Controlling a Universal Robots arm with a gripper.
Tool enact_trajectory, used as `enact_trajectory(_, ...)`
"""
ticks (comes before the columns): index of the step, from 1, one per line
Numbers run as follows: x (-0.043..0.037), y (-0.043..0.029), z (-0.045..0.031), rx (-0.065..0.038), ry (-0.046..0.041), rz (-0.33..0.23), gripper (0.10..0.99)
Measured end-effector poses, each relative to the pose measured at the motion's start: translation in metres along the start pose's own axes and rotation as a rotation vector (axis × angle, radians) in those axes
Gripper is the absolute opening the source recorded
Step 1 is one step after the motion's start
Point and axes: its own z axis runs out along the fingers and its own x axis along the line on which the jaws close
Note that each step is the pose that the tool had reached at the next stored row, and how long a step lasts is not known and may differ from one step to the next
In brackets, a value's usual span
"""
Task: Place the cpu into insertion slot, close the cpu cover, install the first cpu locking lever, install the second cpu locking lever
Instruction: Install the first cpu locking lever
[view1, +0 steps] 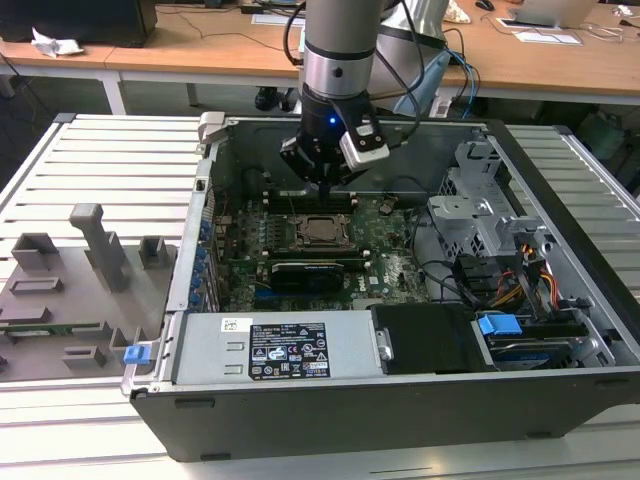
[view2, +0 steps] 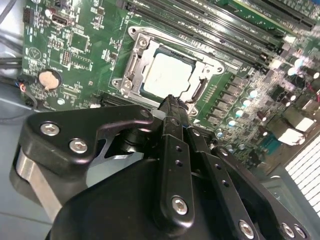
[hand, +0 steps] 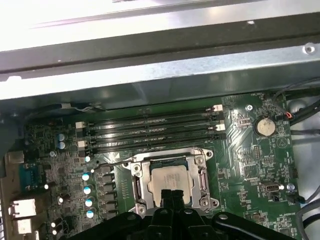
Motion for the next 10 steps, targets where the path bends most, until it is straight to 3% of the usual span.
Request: enact_trajectory(10,0.0000,0.0000,0.0000,0.001,0.0055,-0.162,0.106)
